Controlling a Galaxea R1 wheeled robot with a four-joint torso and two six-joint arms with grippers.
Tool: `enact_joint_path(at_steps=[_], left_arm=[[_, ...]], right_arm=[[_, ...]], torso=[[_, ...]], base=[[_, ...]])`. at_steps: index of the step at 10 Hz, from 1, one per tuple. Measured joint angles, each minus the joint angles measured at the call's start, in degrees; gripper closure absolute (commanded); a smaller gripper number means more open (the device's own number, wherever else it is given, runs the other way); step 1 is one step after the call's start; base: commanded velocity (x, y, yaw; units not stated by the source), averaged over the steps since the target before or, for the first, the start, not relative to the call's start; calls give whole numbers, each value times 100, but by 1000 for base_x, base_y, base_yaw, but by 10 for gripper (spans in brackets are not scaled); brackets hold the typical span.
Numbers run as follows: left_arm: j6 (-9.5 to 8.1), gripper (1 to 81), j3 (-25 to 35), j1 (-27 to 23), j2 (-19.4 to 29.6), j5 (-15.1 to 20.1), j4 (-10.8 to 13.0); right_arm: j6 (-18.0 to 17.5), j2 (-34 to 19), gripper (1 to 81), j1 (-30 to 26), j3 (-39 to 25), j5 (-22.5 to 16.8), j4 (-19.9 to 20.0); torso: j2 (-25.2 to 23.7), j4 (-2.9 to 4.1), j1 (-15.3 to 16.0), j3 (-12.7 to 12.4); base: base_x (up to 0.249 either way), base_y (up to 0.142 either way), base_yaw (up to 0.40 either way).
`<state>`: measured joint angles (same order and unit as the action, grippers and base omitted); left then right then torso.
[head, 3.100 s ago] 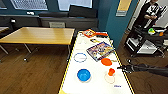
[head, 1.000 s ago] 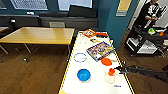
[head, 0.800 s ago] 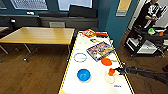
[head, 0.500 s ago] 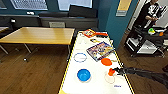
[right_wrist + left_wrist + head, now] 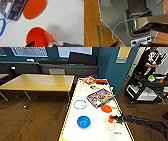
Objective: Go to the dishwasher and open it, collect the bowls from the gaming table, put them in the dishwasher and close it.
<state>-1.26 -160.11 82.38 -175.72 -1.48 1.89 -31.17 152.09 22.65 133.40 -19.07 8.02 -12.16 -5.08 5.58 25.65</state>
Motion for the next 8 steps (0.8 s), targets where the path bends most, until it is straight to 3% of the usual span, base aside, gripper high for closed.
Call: enact_joint_path(at_steps=[8], left_arm=[[-52, 10, -4, 2, 49, 0, 0]], right_arm=[[-151, 15, 10, 234, 37, 440, 57]], torso=[[0, 0, 0, 0]], base=[[0, 0, 0]])
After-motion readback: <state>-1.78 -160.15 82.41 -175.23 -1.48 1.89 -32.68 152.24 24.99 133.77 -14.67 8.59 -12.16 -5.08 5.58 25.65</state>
